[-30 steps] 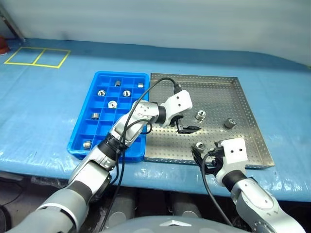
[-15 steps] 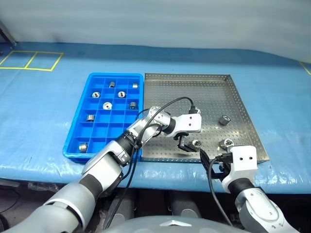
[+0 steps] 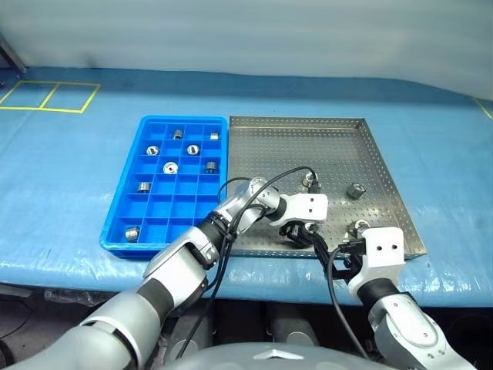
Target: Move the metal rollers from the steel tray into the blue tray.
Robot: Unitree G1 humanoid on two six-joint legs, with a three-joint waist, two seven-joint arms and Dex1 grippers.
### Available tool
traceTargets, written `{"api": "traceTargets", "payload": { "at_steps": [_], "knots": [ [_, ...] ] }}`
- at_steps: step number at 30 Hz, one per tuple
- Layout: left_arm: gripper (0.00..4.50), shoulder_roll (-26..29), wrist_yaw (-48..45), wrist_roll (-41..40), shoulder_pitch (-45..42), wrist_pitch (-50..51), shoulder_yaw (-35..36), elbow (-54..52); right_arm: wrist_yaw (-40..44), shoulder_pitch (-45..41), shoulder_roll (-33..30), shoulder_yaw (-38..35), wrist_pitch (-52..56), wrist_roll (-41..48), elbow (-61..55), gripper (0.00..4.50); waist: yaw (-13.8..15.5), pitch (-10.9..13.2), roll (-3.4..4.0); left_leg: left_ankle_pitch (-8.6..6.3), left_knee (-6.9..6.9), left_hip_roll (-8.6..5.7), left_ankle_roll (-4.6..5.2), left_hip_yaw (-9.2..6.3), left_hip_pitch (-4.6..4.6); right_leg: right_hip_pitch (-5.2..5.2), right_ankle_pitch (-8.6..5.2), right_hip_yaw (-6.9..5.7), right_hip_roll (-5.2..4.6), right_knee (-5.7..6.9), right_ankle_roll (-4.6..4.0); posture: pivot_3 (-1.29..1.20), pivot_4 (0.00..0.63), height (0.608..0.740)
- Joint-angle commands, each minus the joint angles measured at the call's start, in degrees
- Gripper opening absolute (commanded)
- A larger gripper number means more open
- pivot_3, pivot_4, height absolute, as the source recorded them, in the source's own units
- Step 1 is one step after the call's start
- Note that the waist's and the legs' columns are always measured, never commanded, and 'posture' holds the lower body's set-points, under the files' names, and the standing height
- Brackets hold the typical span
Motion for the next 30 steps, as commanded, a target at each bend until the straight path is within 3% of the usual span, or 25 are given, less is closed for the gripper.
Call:
{"api": "traceTargets", "payload": {
  "at_steps": [1, 4, 8, 13, 20, 30],
  "knots": [
    [1.68, 0.28, -2.62, -0.42, -0.06, -0.17, 0.54, -2.55, -0.12, -0.71, -0.11, -0.53, 0.12, 0.26, -2.48, 4.5, 0.02, 0.0, 0.0, 0.0, 0.0, 0.0, 0.0, 0.0, 0.0, 0.0, 0.0, 0.0, 0.0, 0.0, 0.0, -0.19, 0.15, 0.74],
    [1.67, 1.39, -4.13, -1.8, 0.18, 1.7, 2.32, -5.24, 0.2, -1.77, -0.26, -0.73, 1.03, 0.48, -2.48, 4.5, 0.01, -0.01, 0.01, 0.0, 0.01, 0.0, 0.0, 0.01, 0.0, 0.0, 0.0, 0.01, 0.0, 0.0, -0.01, -0.17, 0.15, 0.74],
    [1.67, 2.31, 0.89, -6.2, 0.65, 9.09, 10.62, -12.23, 1.16, -5.69, -0.44, 0.09, 3.62, 0.87, -2.48, 4.5, 0.15, 0.0, 0.02, 0.01, 0.06, 0.01, 0.02, 0.01, 0.0, -0.01, 0.02, 0.03, 0.0, 0.07, 0.02, -0.14, 0.15, 0.74],
    [1.67, 2.64, 11.79, -12.67, 4.36, 19.48, 23.14, -27.51, 3.16, -13.43, -0.72, 3.99, 6.92, 0.82, -0.37, 4.5, 0.39, 0.01, 0.02, 0.02, 0.2, 0.02, 0.05, -0.03, 0.0, 0.03, 0.12, 0.01, -0.01, 0.1, 0.18, -0.07, 0.15, 0.74],
    [1.67, 1.94, 33.8, -11.14, 13.32, 23.55, 33.57, -43.93, 7.11, -24.36, -0.63, 8.38, 8.64, 0.49, 5.55, 4.5, 2.38, 0.01, 0.03, 0.04, 0.28, 0.0, 0.05, -0.09, 0.07, 0.15, 0.29, -0.03, 0.06, 0.15, 0.37, 0.04, 0.15, 0.74],
    [1.67, 1.35, 52.03, -9.26, 24.71, 31.59, 37.86, -54.77, 11.2, -29.16, -0.25, 11.98, 8.36, -0.07, 10.38, 4.5, 6.52, 0.02, -0.01, 0.0, 0.65, -0.05, 0.07, -0.23, 0.03, 0.09, 0.38, -0.15, 0.34, 0.05, -0.14, 0.1, 0.15, 0.74]
  ]
}}
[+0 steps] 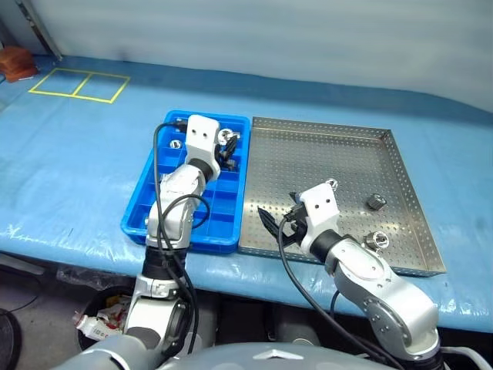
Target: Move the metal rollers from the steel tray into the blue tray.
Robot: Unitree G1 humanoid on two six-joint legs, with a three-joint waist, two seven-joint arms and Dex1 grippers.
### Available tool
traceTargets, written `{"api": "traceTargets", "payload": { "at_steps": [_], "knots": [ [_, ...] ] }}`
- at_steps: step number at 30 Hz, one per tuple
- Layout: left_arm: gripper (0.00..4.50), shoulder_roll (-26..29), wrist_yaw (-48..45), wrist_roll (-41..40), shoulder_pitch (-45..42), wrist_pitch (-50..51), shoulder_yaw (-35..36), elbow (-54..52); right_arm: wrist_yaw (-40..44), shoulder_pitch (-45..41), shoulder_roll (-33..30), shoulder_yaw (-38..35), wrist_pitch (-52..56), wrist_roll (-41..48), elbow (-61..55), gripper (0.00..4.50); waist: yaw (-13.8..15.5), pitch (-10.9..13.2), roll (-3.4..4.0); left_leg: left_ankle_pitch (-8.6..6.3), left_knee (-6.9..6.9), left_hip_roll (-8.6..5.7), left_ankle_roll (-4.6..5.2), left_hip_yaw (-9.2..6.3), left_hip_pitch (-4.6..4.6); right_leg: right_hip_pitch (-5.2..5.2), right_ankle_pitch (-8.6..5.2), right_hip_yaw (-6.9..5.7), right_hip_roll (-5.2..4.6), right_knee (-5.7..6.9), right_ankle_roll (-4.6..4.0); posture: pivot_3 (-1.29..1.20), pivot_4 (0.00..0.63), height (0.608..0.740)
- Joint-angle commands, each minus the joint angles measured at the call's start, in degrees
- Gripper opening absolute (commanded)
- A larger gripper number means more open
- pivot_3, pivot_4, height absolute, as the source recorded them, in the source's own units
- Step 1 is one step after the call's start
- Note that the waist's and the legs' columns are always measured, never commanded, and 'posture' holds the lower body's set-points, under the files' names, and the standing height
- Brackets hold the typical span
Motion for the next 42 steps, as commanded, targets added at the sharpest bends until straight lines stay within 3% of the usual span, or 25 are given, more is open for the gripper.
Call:
{"api": "traceTargets", "payload": {
  "at_steps": [1, 7, 18, 31, 39, 42],
  "knots": [
    [1.67, -0.39, 4.49, 0.73, 1.47, 2.74, 0.35, -5.73, 0.82, -0.54, 0.43, 0.44, -0.63, -0.42, -0.55, 4.5, 0.32, 0.0, -0.01, -0.01, 0.03, 0.0, -0.01, 0.0, 0.0, 0.0, 0.01, 0.0, 0.0, -0.01, -0.01, 0.12, 0.15, 0.74],
    [1.67, 1.41, 8.73, 2.42, 3.51, 6.41, 0.48, -7.01, 1.41, -0.18, 1.09, 1.84, -0.21, -1.0, -0.41, 4.5, 0.45, 0.0, 0.0, -0.1, 0.11, 0.04, -0.27, -0.01, 0.0, 0.01, 0.01, 0.01, 0.04, 0.02, 0.09, 0.12, 0.15, 0.74],
    [1.67, 5.55, 9.32, 1.63, 11.87, 17.86, -0.78, -22.27, 2.02, 1.21, 1.32, 1.39, 0.2, -1.14, -0.77, 4.5, 0.4, 0.0, -0.01, -0.09, -0.06, 0.04, -0.32, -0.01, -0.01, -0.09, -0.03, 0.01, -0.25, 0.0, 0.03, 0.15, 0.15, 0.74],
    [1.67, 5.07, 9.89, 0.77, 17.63, 26.67, -3.0, -25.78, 3.77, 0.42, 1.34, 1.6, 1.01, -1.35, -0.12, 4.5, 1.43, 0.0, -0.01, -0.09, -0.3, 0.02, -0.34, -0.01, -0.01, -0.15, -0.07, 0.0, -0.35, -0.11, -0.02, 0.17, 0.15, 0.74],
    [4.34, 4.98, 10.3, 0.35, 16.81, 25.89, -2.97, -25.46, 3.3, 1.15, 2.03, 1.03, 1.6, -1.32, -0.46, 4.5, 1.88, 0.01, -0.02, -0.08, -0.36, 0.02, -0.36, -0.01, -0.01, -0.17, -0.09, -0.02, -0.39, -0.12, -0.02, 0.15, 0.15, 0.74],
    [4.43, 4.28, 8.78, -1.15, 15.96, 21.34, -3.53, -25.09, 0.29, 1.36, 4.67, -1.18, 0.9, -2.65, 0.28, 4.5, 1.9, 0.01, -0.02, -0.07, -0.45, 0.02, -0.39, 0.0, -0.01, -0.22, -0.09, -0.02, -0.42, -0.13, -0.03, 0.15, 0.15, 0.74]
  ]
}}
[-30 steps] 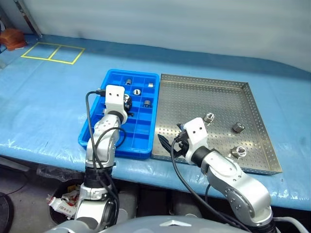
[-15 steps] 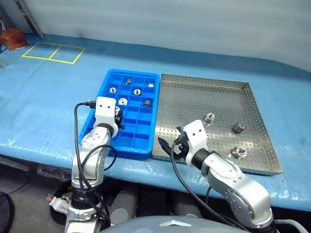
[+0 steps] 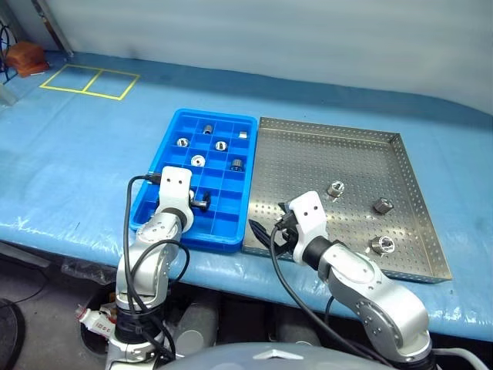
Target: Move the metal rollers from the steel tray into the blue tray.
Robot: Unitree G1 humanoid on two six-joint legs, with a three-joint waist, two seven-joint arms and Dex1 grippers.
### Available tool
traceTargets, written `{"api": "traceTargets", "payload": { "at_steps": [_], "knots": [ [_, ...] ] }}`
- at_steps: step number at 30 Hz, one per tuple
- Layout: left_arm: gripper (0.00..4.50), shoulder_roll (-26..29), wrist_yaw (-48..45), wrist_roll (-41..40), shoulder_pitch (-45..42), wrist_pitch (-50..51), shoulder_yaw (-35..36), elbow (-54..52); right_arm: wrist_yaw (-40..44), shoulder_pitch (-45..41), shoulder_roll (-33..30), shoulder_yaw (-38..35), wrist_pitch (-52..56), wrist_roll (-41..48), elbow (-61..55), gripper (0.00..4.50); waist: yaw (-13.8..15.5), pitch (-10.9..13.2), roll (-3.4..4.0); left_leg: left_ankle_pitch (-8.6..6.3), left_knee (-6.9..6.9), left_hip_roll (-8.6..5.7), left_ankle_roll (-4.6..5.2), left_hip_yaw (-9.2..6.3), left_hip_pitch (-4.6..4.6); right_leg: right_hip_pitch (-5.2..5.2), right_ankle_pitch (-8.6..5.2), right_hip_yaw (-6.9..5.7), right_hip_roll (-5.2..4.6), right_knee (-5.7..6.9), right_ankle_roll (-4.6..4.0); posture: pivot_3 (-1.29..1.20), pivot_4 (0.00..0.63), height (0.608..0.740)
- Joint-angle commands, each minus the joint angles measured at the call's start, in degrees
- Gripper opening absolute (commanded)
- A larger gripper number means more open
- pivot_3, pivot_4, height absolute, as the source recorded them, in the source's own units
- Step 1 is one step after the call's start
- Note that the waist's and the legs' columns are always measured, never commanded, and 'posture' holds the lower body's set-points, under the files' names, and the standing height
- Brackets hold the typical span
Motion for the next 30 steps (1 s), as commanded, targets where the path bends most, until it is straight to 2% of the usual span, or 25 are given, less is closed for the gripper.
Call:
{"api": "traceTargets", "payload": {
  "at_steps": [1, 6, 9, 16, 22, 30],
  "knots": [
    [4.43, -0.56, -2.44, -2.6, -1.43, -6.17, -1.14, -1.21, -4.33, -0.36, 3.63, -3.67, -1.98, -1.94, 0.1, 4.5, 0.07, 0.0, 0.0, 0.02, -0.06, 0.0, -0.03, 0.0, 0.0, -0.02, 0.0, -0.01, -0.01, 0.0, -0.01, 0.14, 0.15, 0.74],
    [4.43, 0.42, -7.65, -4.94, -0.39, -16.35, -5.63, 1.07, -10.93, -1.78, 10.57, -8.33, -4.65, -5.55, 4.36, 4.5, 0.09, -0.01, 0.01, 0.08, -0.32, -0.02, -0.12, 0.04, 0.0, -0.1, -0.02, 0.0, -0.07, -0.07, -0.12, 0.14, 0.15, 0.74],
    [4.43, 0.45, -10.46, -6.3, 0.41, -22.83, -7.8, 2.65, -18.15, -4.48, 14.23, -9.69, -9.97, -12.12, 9.4, 4.5, -0.11, -0.01, 0.01, 0.08, -0.42, -0.04, -0.12, 0.13, 0.0, -0.18, 0.06, 0.06, -0.07, -0.08, -0.32, 0.13, 0.15, 0.74],
    [4.43, 1.62, -16.57, -11.45, -0.08, -25.14, -8.97, 4.75, -35.11, -14.93, 22.34, -13.53, -14.69, -24.38, 24.76, 4.5, -1.01, -0.01, 0.06, 0.23, -0.59, 0.01, -0.29, 0.12, 0.02, -0.23, 0.04, 0.03, 0.1, 0.02, -0.5, 0.09, 0.15, 0.74],
    [4.43, 4.82, -22.1, -14.52, 0.74, -24.49, -12.2, 3.62, -41.04, -24.13, 24.5, -18.85, -21.31, -23.95, 40.18, 4.5, -2.53, -0.01, 0.07, 0.45, -0.57, 0.02, -0.03, 0.11, 0.06, 0.02, 0.05, 0.04, 0.46, 0.06, -0.5, 0.09, 0.15, 0.74],
    [4.43, 6.49, -22.56, -16.3, 2.38, -24.12, -13.96, 2.3, -40.98, -30.93, 25.38, -27.38, -26.12, -19.12, 52.37, 4.5, -3.09, 0.0, 0.12, 0.63, -0.81, 0.07, -0.06, 0.05, 0.13, 0.01, 0.07, 0.05, 0.55, 0.11, -0.63, 0.11, 0.15, 0.74]
  ]
}}
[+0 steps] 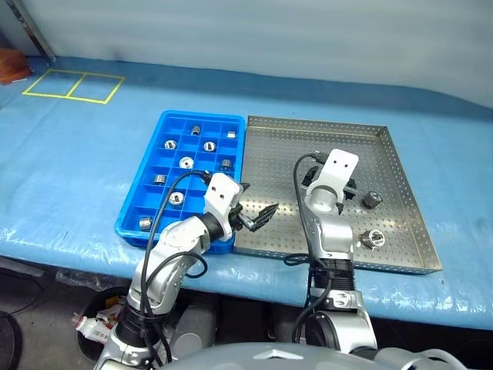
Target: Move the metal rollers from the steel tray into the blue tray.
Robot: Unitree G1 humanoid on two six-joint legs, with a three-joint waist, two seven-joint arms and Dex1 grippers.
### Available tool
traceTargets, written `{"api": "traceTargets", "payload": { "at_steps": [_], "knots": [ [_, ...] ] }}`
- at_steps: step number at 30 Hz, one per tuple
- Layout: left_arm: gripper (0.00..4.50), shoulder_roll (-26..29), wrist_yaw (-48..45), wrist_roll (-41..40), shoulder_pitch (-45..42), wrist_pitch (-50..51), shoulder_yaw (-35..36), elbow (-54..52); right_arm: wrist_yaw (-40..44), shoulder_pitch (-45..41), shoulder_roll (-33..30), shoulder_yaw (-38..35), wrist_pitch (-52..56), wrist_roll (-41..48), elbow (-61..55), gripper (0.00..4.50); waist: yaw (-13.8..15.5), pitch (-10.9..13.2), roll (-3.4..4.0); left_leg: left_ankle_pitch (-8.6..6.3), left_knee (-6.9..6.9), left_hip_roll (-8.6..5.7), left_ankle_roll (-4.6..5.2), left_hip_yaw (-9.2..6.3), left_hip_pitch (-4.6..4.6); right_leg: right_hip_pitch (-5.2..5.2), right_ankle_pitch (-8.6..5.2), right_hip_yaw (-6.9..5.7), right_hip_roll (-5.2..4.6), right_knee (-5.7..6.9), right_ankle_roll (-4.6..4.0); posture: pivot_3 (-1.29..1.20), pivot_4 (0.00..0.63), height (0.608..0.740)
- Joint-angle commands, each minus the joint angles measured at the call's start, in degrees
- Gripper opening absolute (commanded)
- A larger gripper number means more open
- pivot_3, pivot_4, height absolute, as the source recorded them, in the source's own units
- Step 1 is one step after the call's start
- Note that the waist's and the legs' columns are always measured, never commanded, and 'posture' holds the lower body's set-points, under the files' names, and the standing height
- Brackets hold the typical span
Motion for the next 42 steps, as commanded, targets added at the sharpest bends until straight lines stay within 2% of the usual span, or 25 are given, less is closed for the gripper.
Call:
{"api": "traceTargets", "payload": {
  "at_steps": [1, 6, 7, 10, 15, 16, 18, 21, 24, 27, 34, 42],
  "knots": [
    [4.43, 0.29, 0.17, -0.92, 0.44, -0.24, -0.72, -3.21, -0.55, -2.75, 0.75, -3.89, -2.11, 3.03, 2.53, 4.5, -0.05, 0.0, 0.0, 0.0, 0.0, 0.0, 0.0, 0.01, 0.0, 0.0, 0.0, 0.01, 0.0, 0.0, 0.0, 0.13, 0.15, 0.74],
    [4.43, 0.27, 0.81, -1.44, 1.17, -0.45, -0.73, -3.44, -0.61, -3.55, 0.98, -5.87, -2.04, 5.1, 4.9, 4.5, -0.06, 0.0, 0.02, 0.03, -0.02, 0.0, 0.0, 0.01, 0.06, 0.02, 0.0, 0.02, 0.01, 0.03, 0.0, 0.14, 0.15, 0.74],
    [4.48, 0.32, 0.82, -1.45, 1.26, -0.55, -0.75, -3.43, -0.53, -3.55, 1.05, -6.09, -1.95, 5.55, 5.26, 4.32, -0.05, 0.0, 0.02, 0.04, -0.03, 0.01, -0.01, 0.01, 0.07, 0.02, 0.01, 0.02, 0.01, 0.05, -0.01, 0.14, 0.15, 0.74],
    [4.5, 0.48, 0.73, -1.47, 1.36, -0.87, -0.76, -3.31, -0.21, -3.19, 0.78, -5.43, -1.48, 5.62, 5.77, 3.62, -0.06, 0.0, 0.02, 0.05, -0.04, 0.01, -0.02, 0.01, 0.15, 0.08, 0.01, 0.02, 0.01, 0.05, -0.01, 0.13, 0.15, 0.74],
    [4.5, 0.21, 1.21, -1.0, 1.34, -1.68, -0.67, -2.89, 0.6, -1.64, 1.17, -3.09, 1.19, 5.08, 2.17, 1.92, -0.07, 0.0, 0.03, 0.05, -0.08, 0.01, -0.03, 0.01, 0.32, 0.09, -0.15, 0.03, -0.02, 0.04, 0.18, 0.13, 0.15, 0.74],
    [4.5, 0.01, 1.73, -0.6, 1.27, -2.03, -0.56, -2.7, 0.86, -1.4, 1.44, -2.62, 2.42, 5.3, 0.9, 1.71, -0.06, 0.0, 0.03, 0.05, -0.09, 0.01, -0.03, 0.0, 0.33, 0.09, -0.15, 0.03, -0.02, 0.04, 0.18, 0.13, 0.15, 0.74],
    [4.5, -0.58, 3.16, 0.0, 1.27, -2.67, -0.11, -2.49, 1.7, -1.0, 2.35, -1.67, 5.82, 6.32, -2.33, 1.72, -0.03, 0.01, 0.05, 0.05, -0.12, 0.01, -0.03, 0.0, 0.32, 0.08, -0.13, 0.04, -0.03, 0.04, 0.12, 0.13, 0.15, 0.74],
    [4.5, -2.75, 7.71, 1.47, 1.11, -4.37, 1.84, -2.24, 5.36, -0.13, 1.01, 4.54, 10.24, 4.63, -8.67, 1.72, 0.04, 0.02, 0.06, 0.06, -0.19, 0.01, -0.04, 0.01, 0.26, 0.08, -0.03, 0.06, -0.03, 0.04, -0.07, 0.16, 0.15, 0.74],
    [4.5, -5.08, 15.4, 6.47, 0.17, -9.23, 4.95, -1.44, 14.39, -1.02, 0.15, 9.98, 13.41, 8.68, -16.18, 1.72, 0.04, 0.03, 0.07, 0.11, -0.31, 0.01, -0.11, 0.01, 0.22, -0.01, -0.03, 0.1, -0.01, 0.04, -0.08, 0.17, 0.15, 0.74],
    [4.5, -7.01, 19.54, 7.63, 0.2, -11.01, 8.04, -1.14, 18.84, -2.72, -0.94, 13.25, 15.44, 9.06, -19.22, 1.72, 0.63, 0.03, 0.07, 0.13, -0.36, 0.05, -0.15, -0.07, 0.23, -0.01, -0.07, 0.01, 0.04, 0.05, -0.07, 0.2, 0.15, 0.74],
    [4.5, -8.55, 25.13, 8.37, 3.84, -10.04, 12.47, -4.88, 28.74, -7.68, -2.09, 16.65, 15.65, 11.11, -15.19, 1.72, 2.85, 0.03, 0.04, 0.13, -0.36, -0.03, -0.16, -0.15, 0.23, -0.02, -0.15, -0.09, -0.01, -0.08, 0.08, 0.27, 0.15, 0.74],
    [4.5, -9.16, 28.44, 8.37, 9.46, -7.34, 13.75, -10.56, 36.84, -10.56, -1.71, 19.47, 12.54, 11.59, -7.24, 1.72, 5.67, 0.04, 0.03, 0.08, -0.41, -0.01, -0.25, -0.21, 0.23, -0.16, -0.07, -0.15, 0.02, -0.08, -0.14, 0.38, 0.15, 0.74]
  ]
}}
